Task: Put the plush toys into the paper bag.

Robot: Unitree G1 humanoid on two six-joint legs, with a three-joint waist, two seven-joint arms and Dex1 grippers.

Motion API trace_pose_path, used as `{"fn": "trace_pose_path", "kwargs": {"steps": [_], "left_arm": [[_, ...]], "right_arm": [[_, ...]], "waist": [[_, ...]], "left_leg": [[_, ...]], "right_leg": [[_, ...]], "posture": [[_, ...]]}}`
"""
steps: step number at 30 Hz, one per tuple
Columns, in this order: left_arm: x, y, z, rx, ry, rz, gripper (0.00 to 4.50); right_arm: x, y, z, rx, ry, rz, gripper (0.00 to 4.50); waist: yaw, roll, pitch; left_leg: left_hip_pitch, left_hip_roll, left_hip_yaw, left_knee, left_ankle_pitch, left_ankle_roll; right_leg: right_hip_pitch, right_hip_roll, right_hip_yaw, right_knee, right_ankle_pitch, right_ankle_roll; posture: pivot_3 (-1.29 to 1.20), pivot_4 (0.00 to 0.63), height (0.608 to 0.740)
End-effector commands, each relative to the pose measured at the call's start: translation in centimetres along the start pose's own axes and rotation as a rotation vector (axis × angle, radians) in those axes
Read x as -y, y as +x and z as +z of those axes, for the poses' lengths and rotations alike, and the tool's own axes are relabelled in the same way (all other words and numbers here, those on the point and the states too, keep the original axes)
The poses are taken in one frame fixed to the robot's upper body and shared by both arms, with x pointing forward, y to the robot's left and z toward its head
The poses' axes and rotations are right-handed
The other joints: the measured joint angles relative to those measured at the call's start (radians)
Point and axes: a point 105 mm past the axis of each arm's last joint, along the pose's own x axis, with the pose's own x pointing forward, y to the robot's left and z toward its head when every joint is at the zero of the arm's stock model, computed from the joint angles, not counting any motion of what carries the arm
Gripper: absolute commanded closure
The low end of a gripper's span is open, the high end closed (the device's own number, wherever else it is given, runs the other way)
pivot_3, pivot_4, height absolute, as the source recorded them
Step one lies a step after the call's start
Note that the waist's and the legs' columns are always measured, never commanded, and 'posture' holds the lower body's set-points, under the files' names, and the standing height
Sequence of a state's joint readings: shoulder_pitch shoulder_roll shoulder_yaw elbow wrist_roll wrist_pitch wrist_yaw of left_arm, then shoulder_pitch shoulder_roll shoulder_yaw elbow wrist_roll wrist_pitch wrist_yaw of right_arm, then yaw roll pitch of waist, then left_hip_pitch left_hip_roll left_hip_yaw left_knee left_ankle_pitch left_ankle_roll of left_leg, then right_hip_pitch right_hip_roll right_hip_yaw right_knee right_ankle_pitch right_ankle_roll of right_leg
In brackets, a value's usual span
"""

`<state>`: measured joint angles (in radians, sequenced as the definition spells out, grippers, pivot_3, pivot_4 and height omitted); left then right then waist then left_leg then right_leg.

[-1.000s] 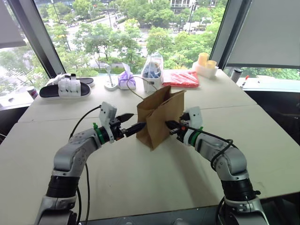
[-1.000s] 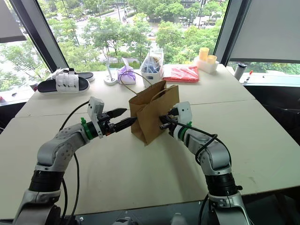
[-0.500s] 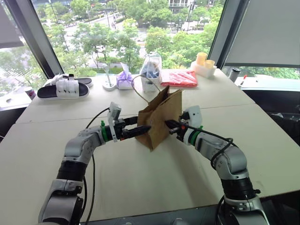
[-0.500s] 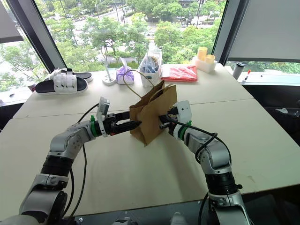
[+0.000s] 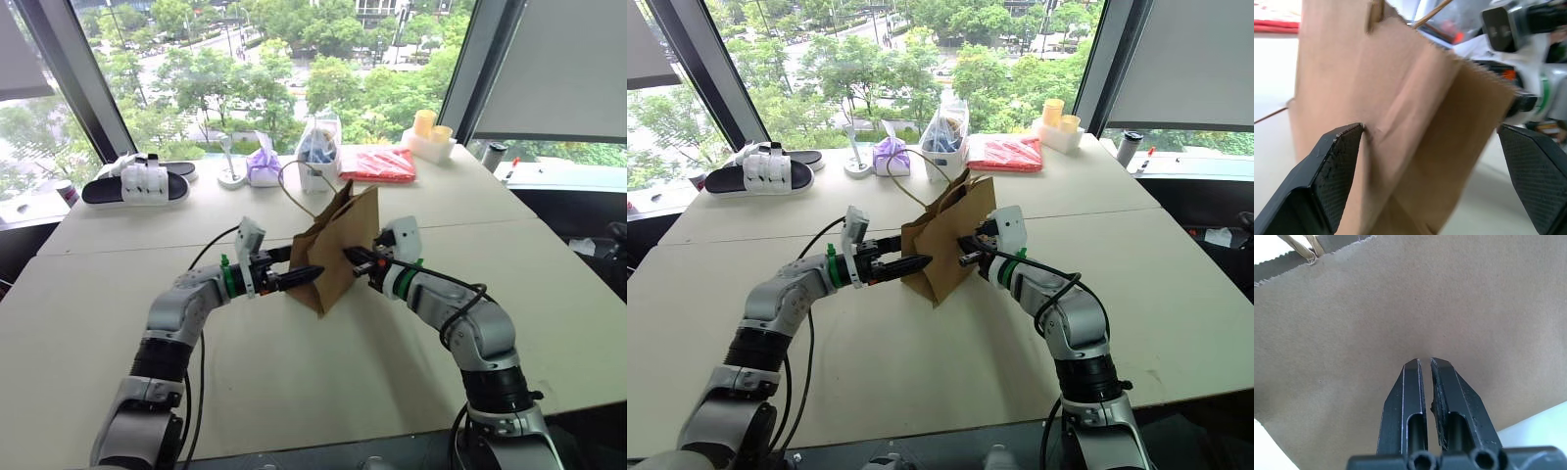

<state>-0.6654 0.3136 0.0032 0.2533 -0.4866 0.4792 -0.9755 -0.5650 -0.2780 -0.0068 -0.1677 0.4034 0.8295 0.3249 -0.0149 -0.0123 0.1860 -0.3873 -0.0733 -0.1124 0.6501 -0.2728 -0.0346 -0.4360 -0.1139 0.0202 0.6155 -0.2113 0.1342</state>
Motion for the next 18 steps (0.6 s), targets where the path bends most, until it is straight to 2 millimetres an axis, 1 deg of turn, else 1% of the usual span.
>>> {"fn": "trace_pose_path", "kwargs": {"steps": [1,4,9,11,12,15,16,18], "left_arm": [[-0.1,1.0,0.8,0.027,0.095,0.072,0.00],[-0.5,1.7,0.8,0.040,0.114,0.138,0.00],[-1.0,2.3,0.7,0.060,0.127,0.226,0.00],[-1.2,2.4,0.8,0.081,0.121,0.257,0.53],[-1.2,2.5,1.0,0.092,0.115,0.269,0.88],[-1.1,2.5,1.2,0.103,0.113,0.277,2.30],[-1.1,2.5,1.3,0.105,0.114,0.275,2.87],[-0.9,2.6,1.4,0.107,0.104,0.273,3.82]], "right_arm": [[-0.6,-0.2,1.2,0.041,-0.014,0.019,4.20],[-0.9,-0.3,0.9,0.036,-0.007,0.023,4.20],[-1.1,-0.3,0.8,0.039,0.004,0.021,4.20],[-1.1,-0.4,0.9,0.042,0.006,0.018,4.24],[-1.0,-0.4,0.9,0.044,0.007,0.015,4.24],[-1.0,-0.5,0.9,0.046,0.008,0.009,4.24],[-0.9,-0.6,1.0,0.047,0.008,0.007,4.24],[-0.7,-1.1,1.1,0.050,0.008,-0.004,4.24]], "waist": [[0.000,0.000,0.000],[0.000,0.000,0.000],[-0.001,0.000,0.000],[0.000,0.000,0.000],[0.000,0.000,0.000],[0.000,0.000,0.000],[0.000,0.000,0.000],[0.001,0.000,0.000]], "left_leg": [[0.000,0.000,0.000,0.000,0.000,0.000],[0.000,0.000,0.000,0.000,0.000,0.000],[0.000,0.000,0.000,0.000,0.000,0.000],[0.000,0.000,0.000,0.000,0.000,0.000],[0.000,0.000,0.000,0.000,0.000,0.000],[0.000,0.000,0.000,0.000,0.000,0.000],[0.000,0.000,0.000,0.000,0.000,0.000],[0.000,0.000,0.000,0.000,0.000,0.000]], "right_leg": [[0.000,0.000,0.000,0.000,0.000,0.000],[0.000,0.000,0.000,0.000,0.000,0.000],[0.000,0.000,0.000,0.000,0.000,0.000],[0.000,0.000,0.000,0.000,0.000,0.000],[0.000,0.000,0.000,0.000,0.000,0.000],[0.000,0.000,0.000,0.000,0.000,0.000],[0.000,0.000,0.000,0.000,0.000,0.000],[0.000,0.000,0.000,0.000,0.000,0.000]], "posture": [[0.00,0.150,0.740],[0.00,0.150,0.740],[0.00,0.150,0.740],[0.00,0.150,0.740],[0.00,0.150,0.740],[0.00,0.150,0.740],[0.00,0.150,0.740],[0.00,0.150,0.740]]}}
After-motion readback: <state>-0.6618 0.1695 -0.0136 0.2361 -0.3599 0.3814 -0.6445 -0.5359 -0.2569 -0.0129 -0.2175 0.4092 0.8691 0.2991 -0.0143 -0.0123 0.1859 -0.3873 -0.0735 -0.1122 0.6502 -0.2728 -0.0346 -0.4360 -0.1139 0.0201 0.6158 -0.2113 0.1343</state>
